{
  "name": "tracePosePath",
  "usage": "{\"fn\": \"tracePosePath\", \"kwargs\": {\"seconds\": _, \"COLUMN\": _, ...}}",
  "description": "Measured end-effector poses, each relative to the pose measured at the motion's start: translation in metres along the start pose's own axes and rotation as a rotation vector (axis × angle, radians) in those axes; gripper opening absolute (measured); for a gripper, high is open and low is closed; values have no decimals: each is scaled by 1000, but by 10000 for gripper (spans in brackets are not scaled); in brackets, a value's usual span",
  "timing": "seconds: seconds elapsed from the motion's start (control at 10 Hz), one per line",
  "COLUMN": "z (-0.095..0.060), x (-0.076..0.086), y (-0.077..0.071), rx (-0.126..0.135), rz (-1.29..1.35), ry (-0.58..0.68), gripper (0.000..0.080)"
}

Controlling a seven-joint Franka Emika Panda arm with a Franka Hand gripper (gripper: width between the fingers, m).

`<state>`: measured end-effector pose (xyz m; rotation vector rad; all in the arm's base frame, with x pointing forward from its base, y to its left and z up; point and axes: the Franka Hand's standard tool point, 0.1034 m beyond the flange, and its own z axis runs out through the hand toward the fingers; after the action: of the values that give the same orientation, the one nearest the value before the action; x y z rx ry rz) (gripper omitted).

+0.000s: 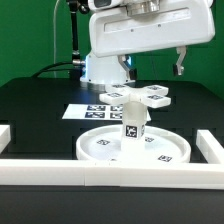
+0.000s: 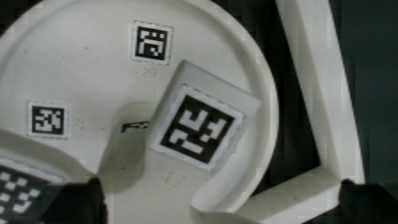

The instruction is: Assemble round table

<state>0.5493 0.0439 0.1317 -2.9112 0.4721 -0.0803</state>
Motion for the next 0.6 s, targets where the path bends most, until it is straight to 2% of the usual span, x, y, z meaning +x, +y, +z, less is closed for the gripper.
{"fn": "tracePosePath", "kwargs": {"seconds": 0.3, "z": -5, "x": 2, "y": 7, "rx": -41, "rz": -442, "ry": -49, "gripper": 649}}
{"fn": "tracePosePath", "kwargs": {"seconds": 0.4, "z": -7, "x": 5, "y": 9, "rx": -48, "rz": -530, "ry": -59, "gripper": 649}}
{"fn": "tracePosePath", "kwargs": {"seconds": 0.6, "z": -8, "x": 7, "y": 11, "rx": -44, "rz": -636, "ry": -61, "gripper": 649}}
